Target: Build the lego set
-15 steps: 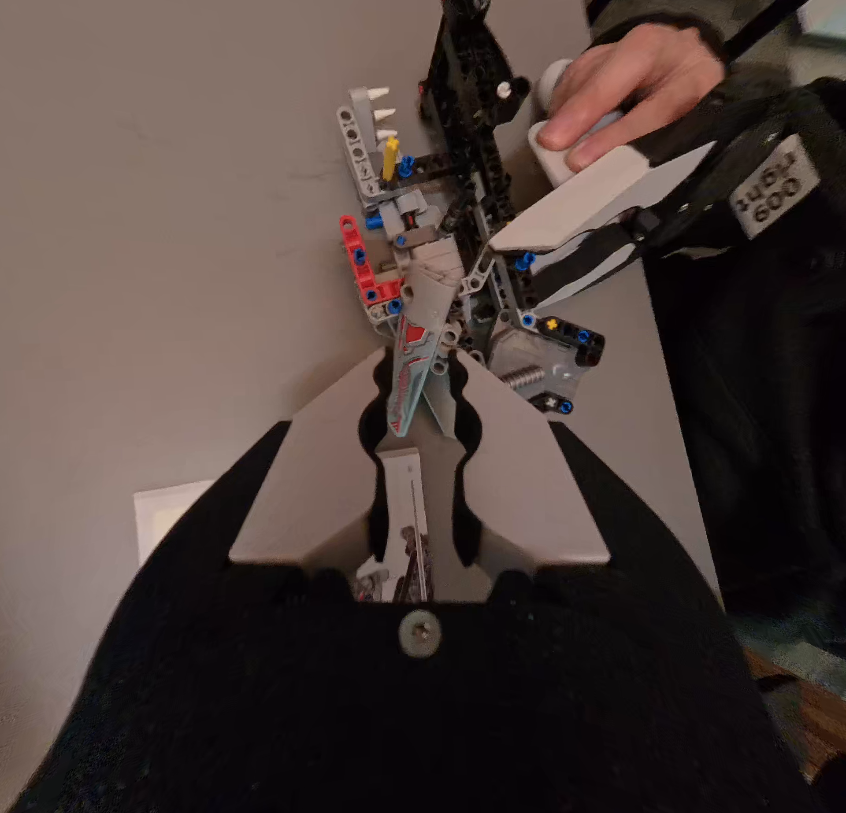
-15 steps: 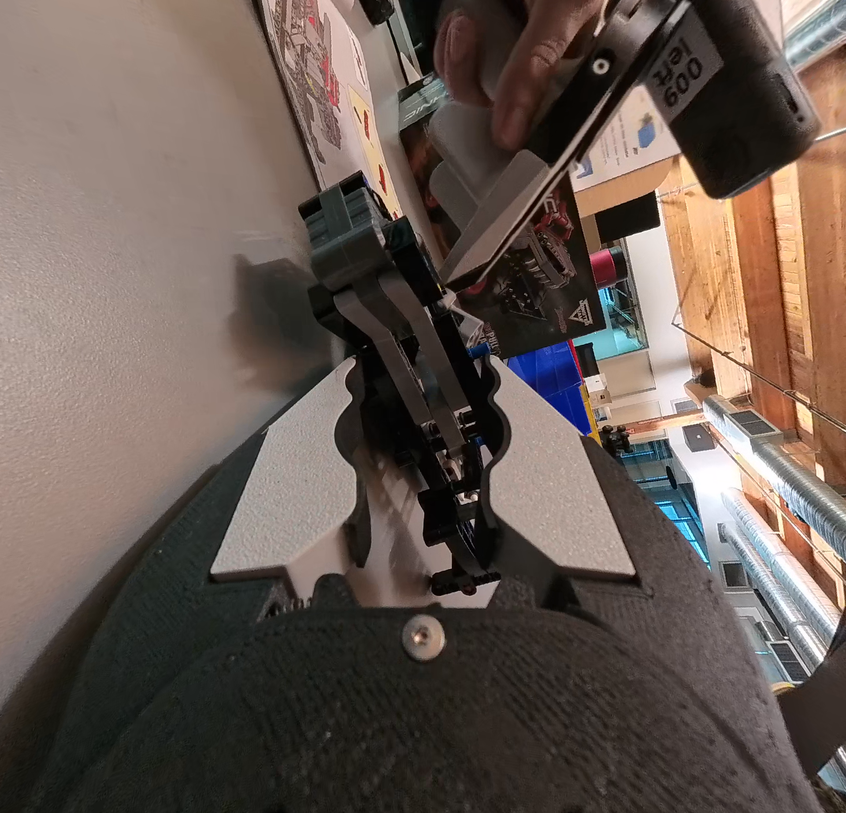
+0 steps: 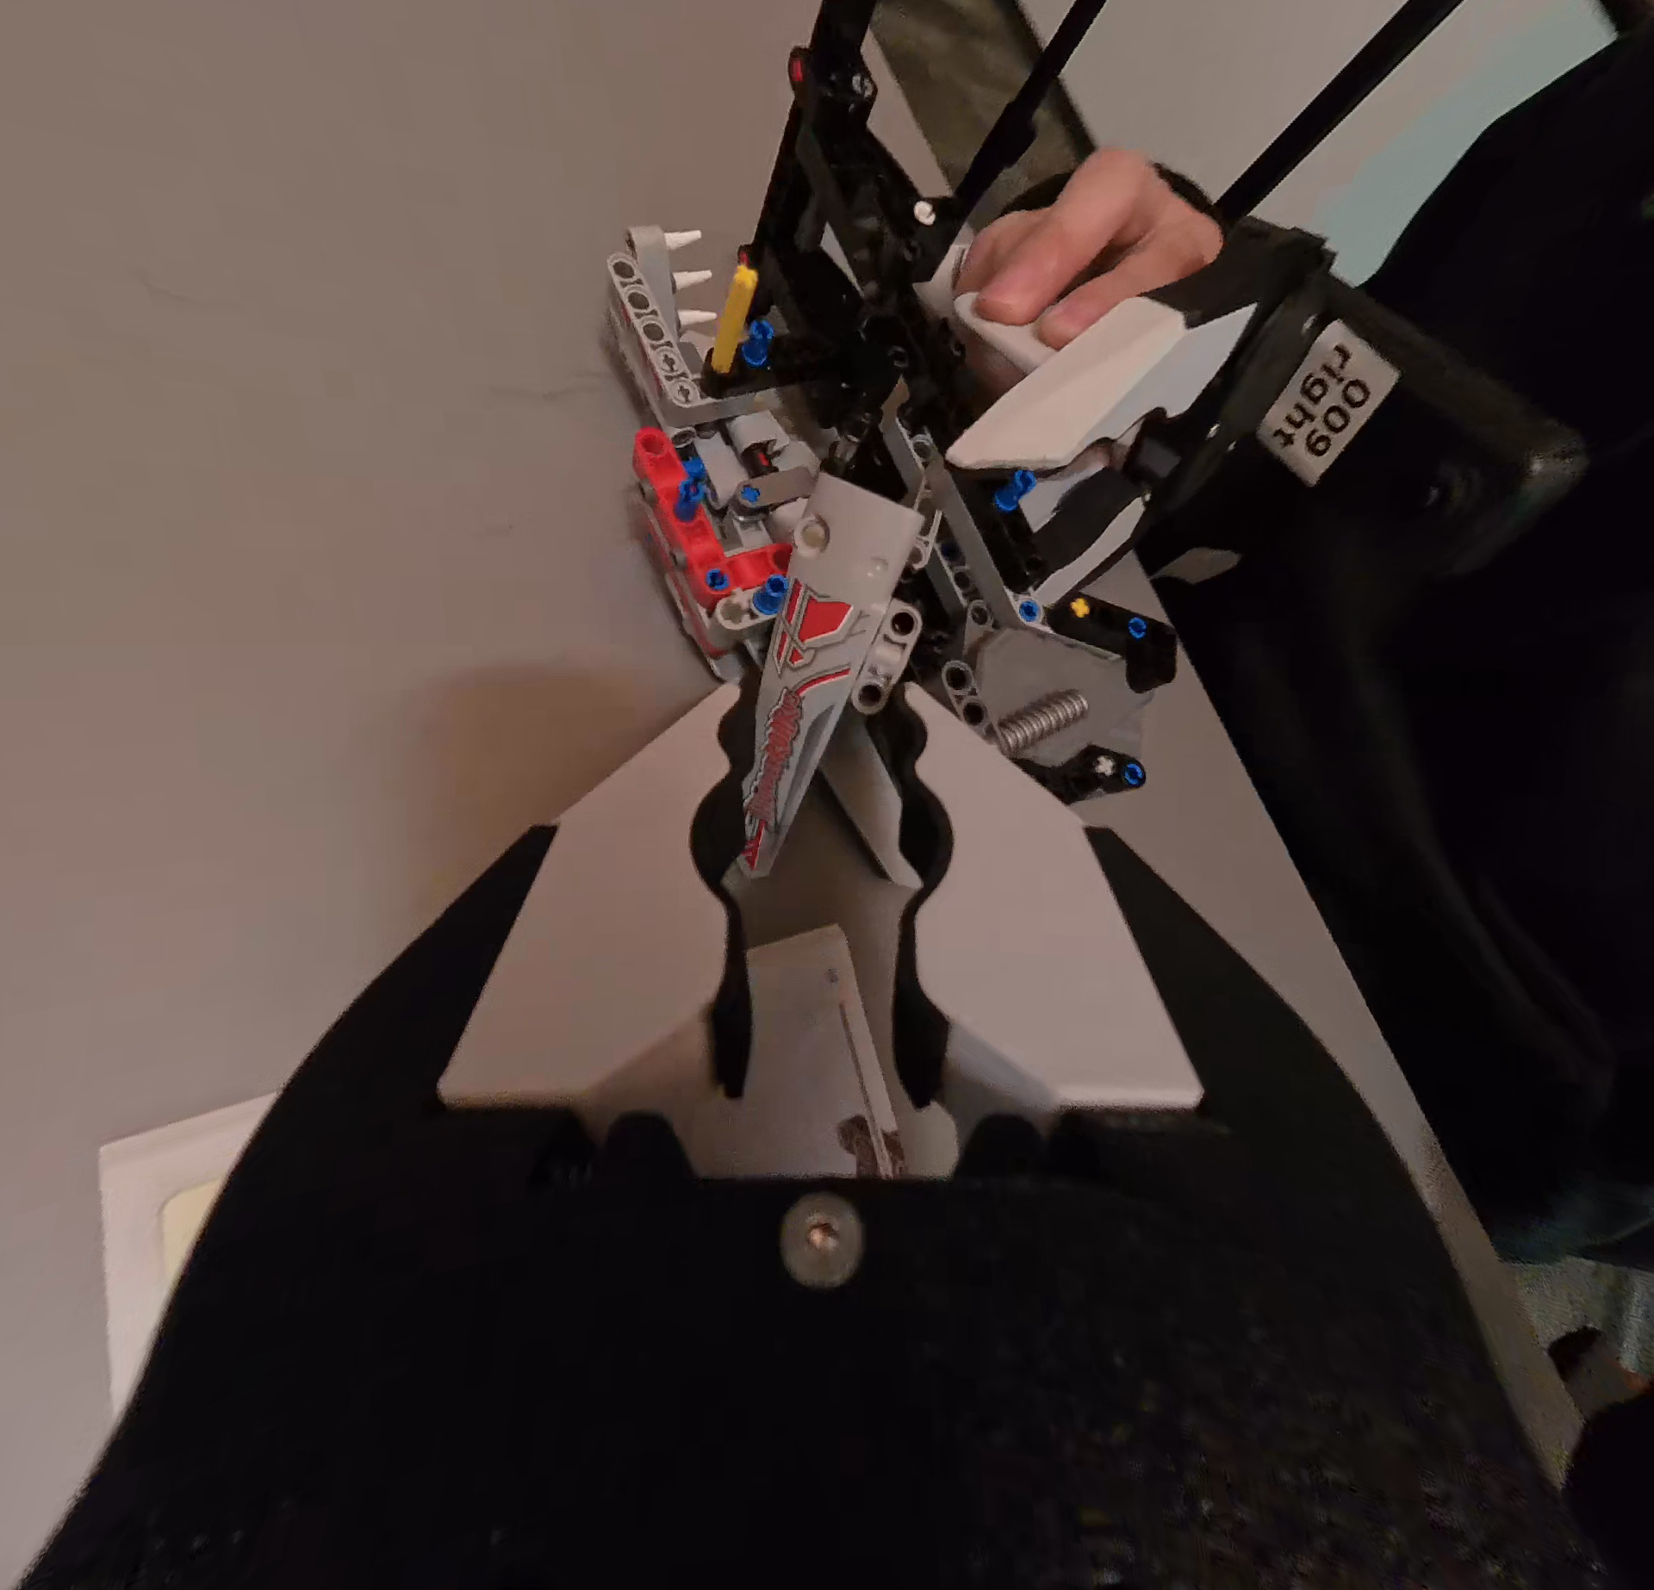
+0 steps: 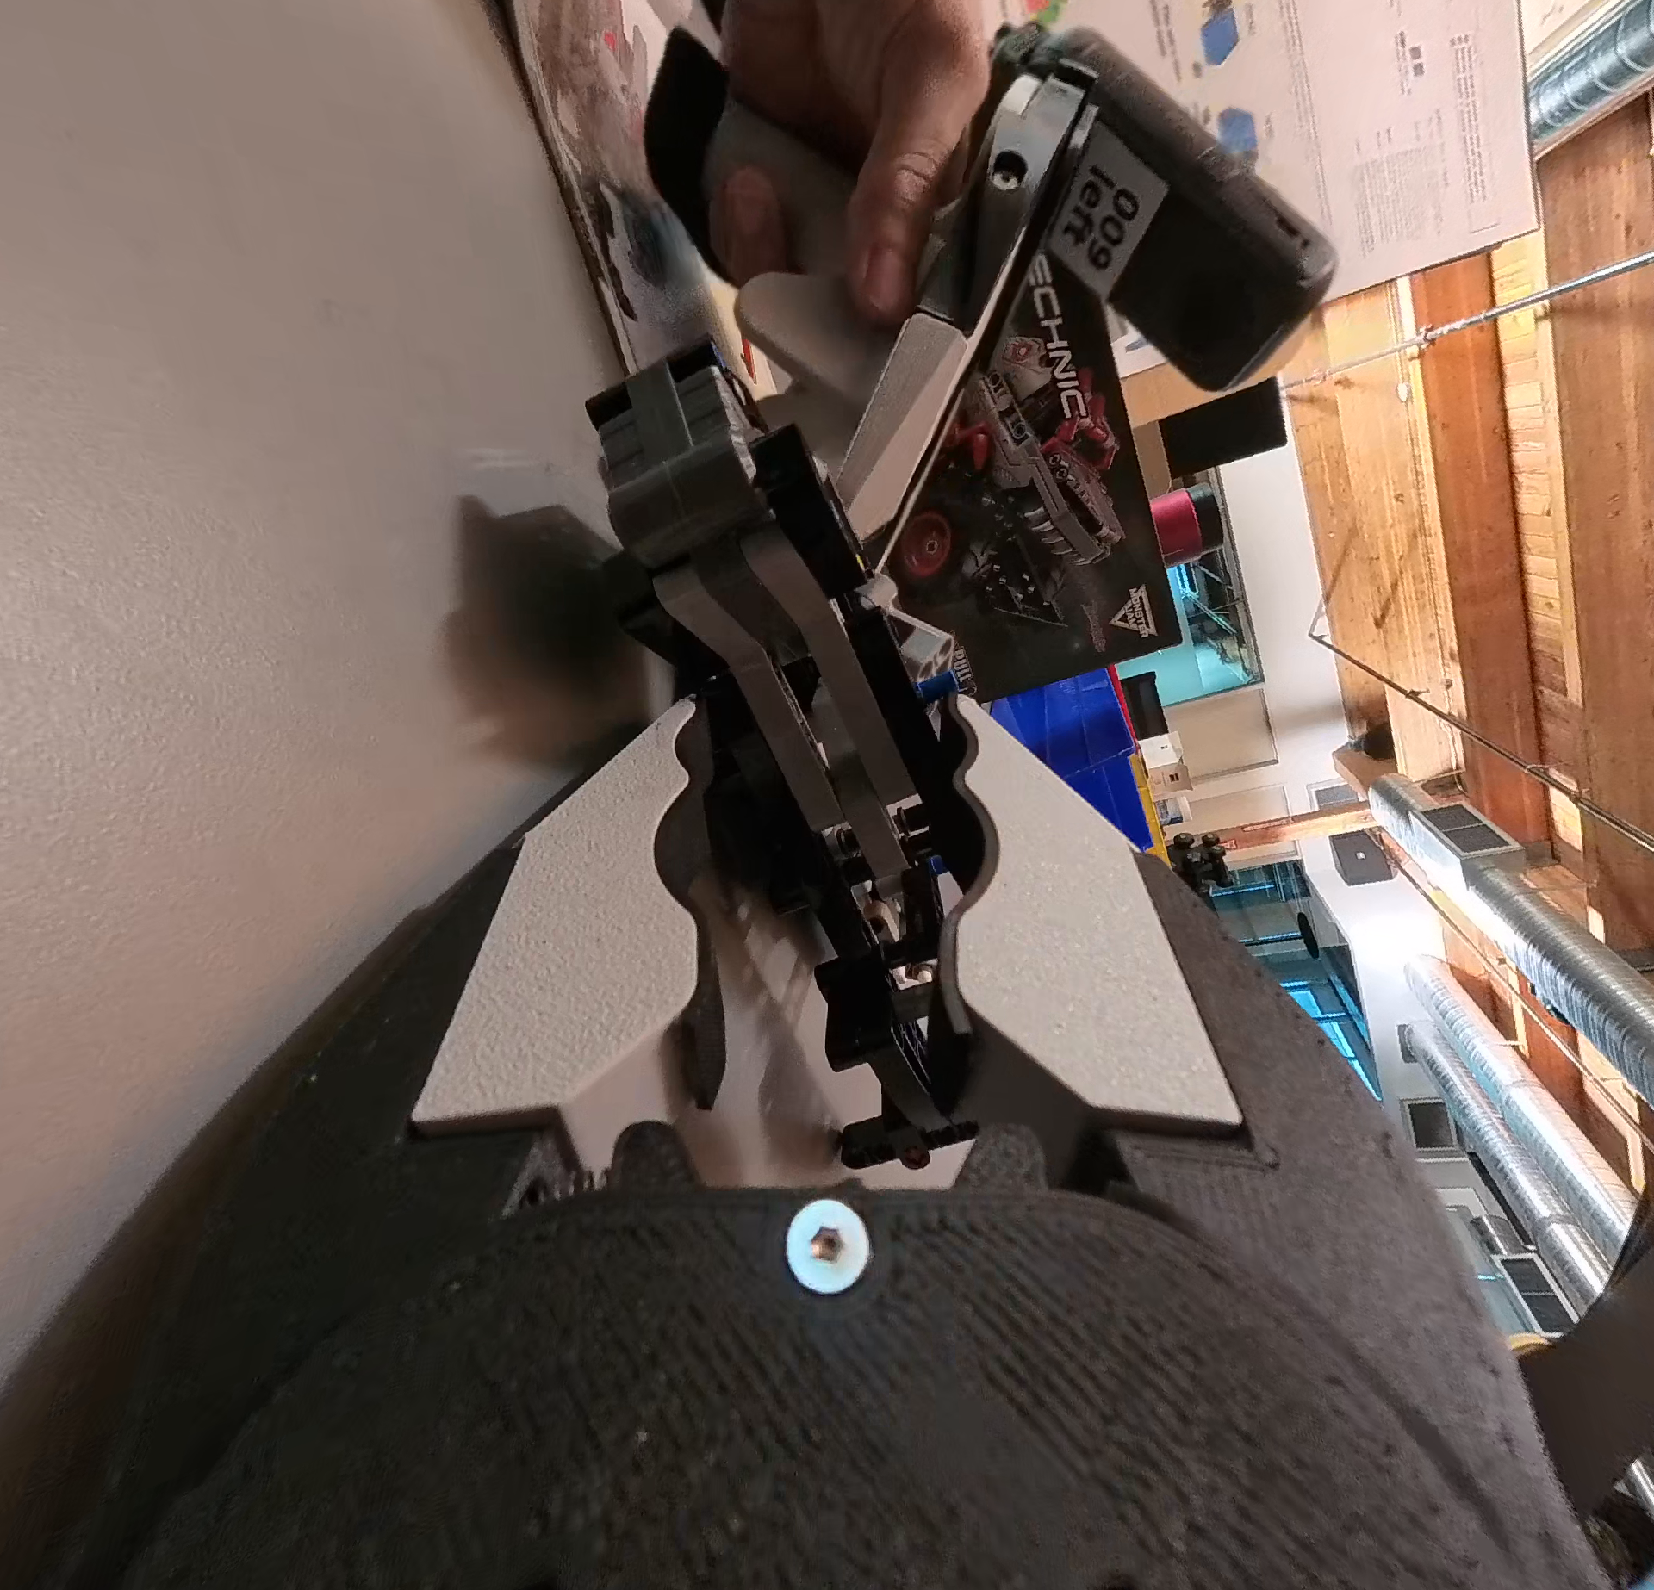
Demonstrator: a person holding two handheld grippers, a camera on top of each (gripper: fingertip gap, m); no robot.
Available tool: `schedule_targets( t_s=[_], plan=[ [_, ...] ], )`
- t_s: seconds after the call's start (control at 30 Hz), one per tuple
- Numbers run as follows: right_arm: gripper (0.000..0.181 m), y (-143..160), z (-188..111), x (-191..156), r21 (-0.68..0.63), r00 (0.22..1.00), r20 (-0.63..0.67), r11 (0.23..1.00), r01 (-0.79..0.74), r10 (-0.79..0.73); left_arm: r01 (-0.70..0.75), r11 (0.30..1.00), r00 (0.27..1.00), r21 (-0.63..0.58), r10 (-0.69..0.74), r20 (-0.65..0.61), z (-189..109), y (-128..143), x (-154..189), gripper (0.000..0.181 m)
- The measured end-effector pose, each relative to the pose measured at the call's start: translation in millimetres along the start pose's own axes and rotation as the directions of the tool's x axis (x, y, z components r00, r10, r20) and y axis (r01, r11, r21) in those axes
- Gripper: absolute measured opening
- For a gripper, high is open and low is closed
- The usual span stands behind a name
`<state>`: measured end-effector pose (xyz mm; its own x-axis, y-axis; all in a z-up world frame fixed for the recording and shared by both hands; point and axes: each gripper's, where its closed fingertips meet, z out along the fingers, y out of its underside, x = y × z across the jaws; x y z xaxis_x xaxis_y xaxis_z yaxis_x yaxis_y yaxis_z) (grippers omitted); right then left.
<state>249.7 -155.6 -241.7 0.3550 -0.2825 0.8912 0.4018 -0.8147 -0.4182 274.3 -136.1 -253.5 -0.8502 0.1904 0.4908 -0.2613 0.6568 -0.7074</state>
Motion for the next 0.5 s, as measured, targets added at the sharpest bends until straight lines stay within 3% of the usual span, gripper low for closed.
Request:
schedule_targets(
  t_s=[0.13, 0.23, 0.37, 0.5],
  plan=[
    [0.05, 0.0, 0.1, 0.0, 0.0, 1.0, 0.0, 1.0, 0.004, -0.004, 0.032, 0.998, 0.997, 0.057, -0.028, -0.068, 0.0, -1.7, 1.0, 0.027],
    [0.05, 0.0, 0.7, 0.0, -0.003, 1.0, -0.002, 1.0, 0.011, -0.011, 0.001, 0.999, 0.999, 0.051, 0.001, -0.044, -1.3, -1.8, 1.0, 0.026],
    [0.05, 0.0, 1.1, 0.3, -0.009, 1.0, -0.006, 1.0, 0.024, -0.024, -0.071, 0.997, 0.992, 0.022, 0.069, 0.106, -11.1, -5.3, 0.6, 0.026],
    [0.05, -0.1, 1.0, 0.2, -0.01, 0.999, -0.008, 0.999, 0.031, -0.031, 0.004, 1.0, 0.926, -0.005, -0.002, 0.377, -35.7, -14.2, -4.4, 0.026]
  ],
)
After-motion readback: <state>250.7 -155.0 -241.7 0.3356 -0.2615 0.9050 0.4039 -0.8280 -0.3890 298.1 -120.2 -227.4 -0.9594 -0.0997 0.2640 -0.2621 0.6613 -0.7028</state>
